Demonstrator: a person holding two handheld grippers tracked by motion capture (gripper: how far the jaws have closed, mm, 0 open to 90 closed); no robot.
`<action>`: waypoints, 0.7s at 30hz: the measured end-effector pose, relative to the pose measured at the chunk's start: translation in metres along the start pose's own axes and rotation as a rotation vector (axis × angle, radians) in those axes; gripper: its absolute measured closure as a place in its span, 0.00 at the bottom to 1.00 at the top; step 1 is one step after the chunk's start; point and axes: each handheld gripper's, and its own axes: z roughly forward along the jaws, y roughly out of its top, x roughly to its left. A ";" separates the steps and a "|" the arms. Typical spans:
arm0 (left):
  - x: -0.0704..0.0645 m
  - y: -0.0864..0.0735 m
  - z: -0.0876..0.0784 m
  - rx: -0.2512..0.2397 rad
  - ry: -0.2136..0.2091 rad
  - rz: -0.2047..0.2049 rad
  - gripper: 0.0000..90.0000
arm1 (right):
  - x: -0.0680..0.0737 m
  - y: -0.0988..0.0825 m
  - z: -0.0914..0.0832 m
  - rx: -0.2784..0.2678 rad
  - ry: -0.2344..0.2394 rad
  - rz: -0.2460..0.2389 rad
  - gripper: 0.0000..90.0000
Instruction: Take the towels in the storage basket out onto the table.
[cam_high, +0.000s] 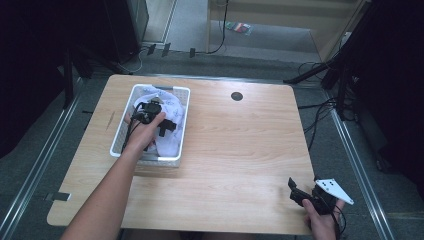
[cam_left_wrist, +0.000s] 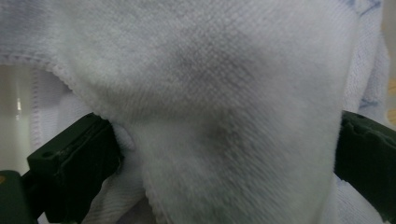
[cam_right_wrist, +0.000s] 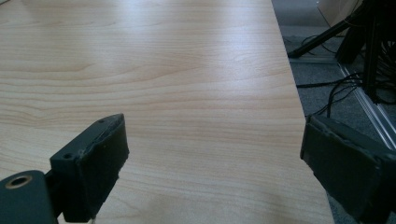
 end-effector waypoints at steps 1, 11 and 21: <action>-0.001 0.000 0.001 -0.002 0.004 -0.001 0.00 | 0.000 0.000 0.000 0.000 0.000 0.000 0.08; 0.003 -0.002 0.008 0.023 -0.027 0.000 0.00 | 0.000 0.000 0.000 0.000 -0.002 -0.004 0.08; 0.007 -0.001 -0.005 0.016 -0.071 0.010 0.53 | 0.001 0.000 0.000 0.007 -0.004 -0.006 0.09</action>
